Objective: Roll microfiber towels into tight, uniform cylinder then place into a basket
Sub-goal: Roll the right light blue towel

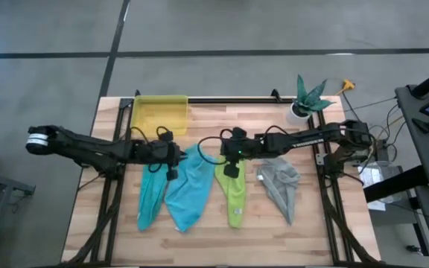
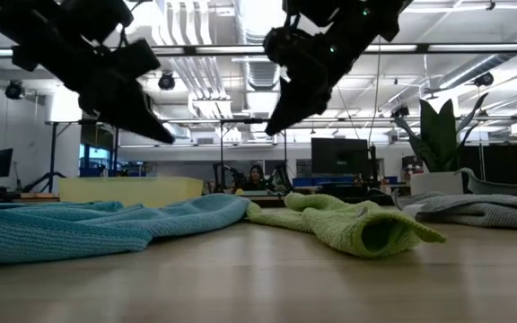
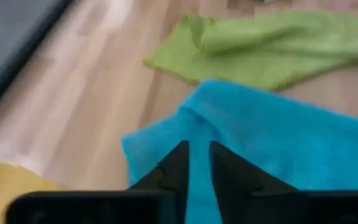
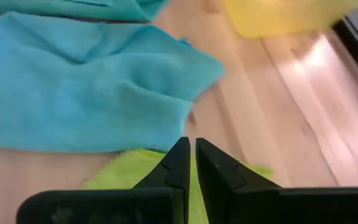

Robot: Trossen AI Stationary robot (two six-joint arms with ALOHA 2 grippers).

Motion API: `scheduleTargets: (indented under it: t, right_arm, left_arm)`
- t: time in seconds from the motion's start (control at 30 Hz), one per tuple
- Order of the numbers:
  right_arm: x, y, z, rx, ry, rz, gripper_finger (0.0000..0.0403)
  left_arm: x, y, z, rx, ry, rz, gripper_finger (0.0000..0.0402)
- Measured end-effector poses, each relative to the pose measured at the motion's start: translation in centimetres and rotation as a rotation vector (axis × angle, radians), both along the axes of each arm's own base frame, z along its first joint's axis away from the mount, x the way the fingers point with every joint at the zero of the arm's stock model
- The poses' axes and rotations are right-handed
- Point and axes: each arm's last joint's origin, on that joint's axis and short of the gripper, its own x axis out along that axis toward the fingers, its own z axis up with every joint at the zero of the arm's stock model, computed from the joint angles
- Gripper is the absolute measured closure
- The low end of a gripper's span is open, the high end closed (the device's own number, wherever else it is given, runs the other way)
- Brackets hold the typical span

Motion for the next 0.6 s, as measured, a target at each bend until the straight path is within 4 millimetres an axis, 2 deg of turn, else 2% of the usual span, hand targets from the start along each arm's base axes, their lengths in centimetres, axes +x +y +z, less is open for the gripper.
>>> scheduleTargets:
  t: [0.13, 0.3, 0.43, 0.6]
  right_arm:
    - [-1.6, 0.4, -0.2, 0.020, -0.017, -0.015, 0.0380]
    - [-3.9, 1.3, -0.7, 0.031, -0.064, 0.004, 0.0380]
    - [-5.8, 1.2, 0.0, 0.030, -0.108, 0.002, 0.0380]
    - [-8.3, 1.1, 0.4, 0.052, -0.143, -0.016, 0.0380]
  left_arm:
    - [0.9, -0.5, -1.3, -0.017, 0.045, -0.022, 0.0283]
    - [2.7, -1.7, -1.7, -0.053, -0.023, -0.110, 0.0221]
    - [3.9, -3.5, -1.8, -0.087, -0.027, -0.220, 0.0206]
    - [4.7, -6.4, -2.1, -0.083, 0.006, -0.329, 0.0213]
